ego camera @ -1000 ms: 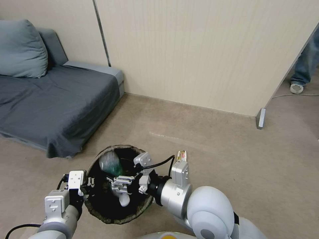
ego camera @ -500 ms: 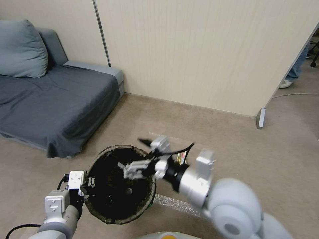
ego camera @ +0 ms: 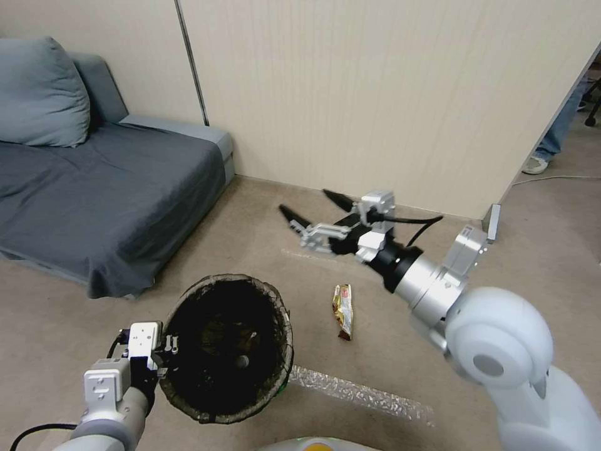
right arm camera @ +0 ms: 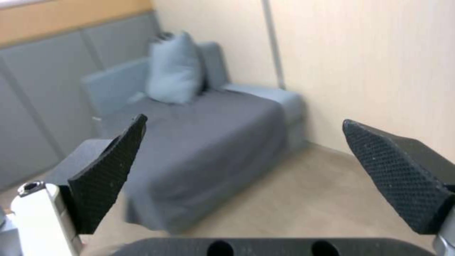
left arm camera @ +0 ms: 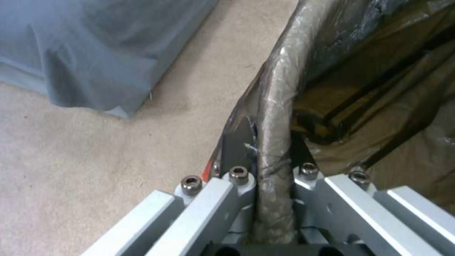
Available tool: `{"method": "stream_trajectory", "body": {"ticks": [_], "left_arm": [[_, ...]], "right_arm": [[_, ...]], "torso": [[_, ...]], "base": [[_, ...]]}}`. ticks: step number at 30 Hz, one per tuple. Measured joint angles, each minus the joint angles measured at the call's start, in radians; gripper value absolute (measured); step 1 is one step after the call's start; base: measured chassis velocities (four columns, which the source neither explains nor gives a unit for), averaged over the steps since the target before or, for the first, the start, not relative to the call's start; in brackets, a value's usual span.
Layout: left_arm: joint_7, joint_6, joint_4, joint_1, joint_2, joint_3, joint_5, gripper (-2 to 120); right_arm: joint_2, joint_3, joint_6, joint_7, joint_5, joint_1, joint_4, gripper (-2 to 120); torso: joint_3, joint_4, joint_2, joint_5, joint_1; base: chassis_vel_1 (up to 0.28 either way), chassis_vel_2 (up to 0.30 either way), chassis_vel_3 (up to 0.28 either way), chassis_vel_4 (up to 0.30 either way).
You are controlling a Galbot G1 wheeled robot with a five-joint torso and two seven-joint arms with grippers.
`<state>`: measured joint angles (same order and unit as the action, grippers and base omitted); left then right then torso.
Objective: Pick up the trash bin, then pick up the garbage from the floor and place it into the trash bin.
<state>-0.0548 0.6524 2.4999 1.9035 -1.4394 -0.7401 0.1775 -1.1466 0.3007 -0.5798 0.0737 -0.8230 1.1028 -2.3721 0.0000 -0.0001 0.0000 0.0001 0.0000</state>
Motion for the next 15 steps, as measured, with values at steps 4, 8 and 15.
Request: {"method": "stream_trajectory", "body": {"ticks": [4,8,15], "left_arm": [[0.000,0.000,0.000,0.001,-0.001,0.000,0.000,1],[0.000,0.000,0.000,0.004,-0.001,-0.002,-0.001,1],[0.000,0.000,0.000,0.005,0.001,-0.004,0.000,1]], "right_arm": [[-0.018,-0.001,0.008,0.023,0.090,0.038,0.055,100],[-0.053,-0.027,0.016,0.065,0.152,0.064,0.124,100],[-0.119,-0.084,0.027,0.137,0.208,0.077,0.287,100]], "torso": [[0.000,0.0000,0.000,0.0000,0.000],[0.000,0.0000,0.000,-0.0001,0.000],[0.000,0.0001,0.000,-0.0003,0.000]], "base": [[0.000,0.000,0.000,0.000],[0.000,0.000,0.000,0.000],[0.000,0.000,0.000,0.000]]}}
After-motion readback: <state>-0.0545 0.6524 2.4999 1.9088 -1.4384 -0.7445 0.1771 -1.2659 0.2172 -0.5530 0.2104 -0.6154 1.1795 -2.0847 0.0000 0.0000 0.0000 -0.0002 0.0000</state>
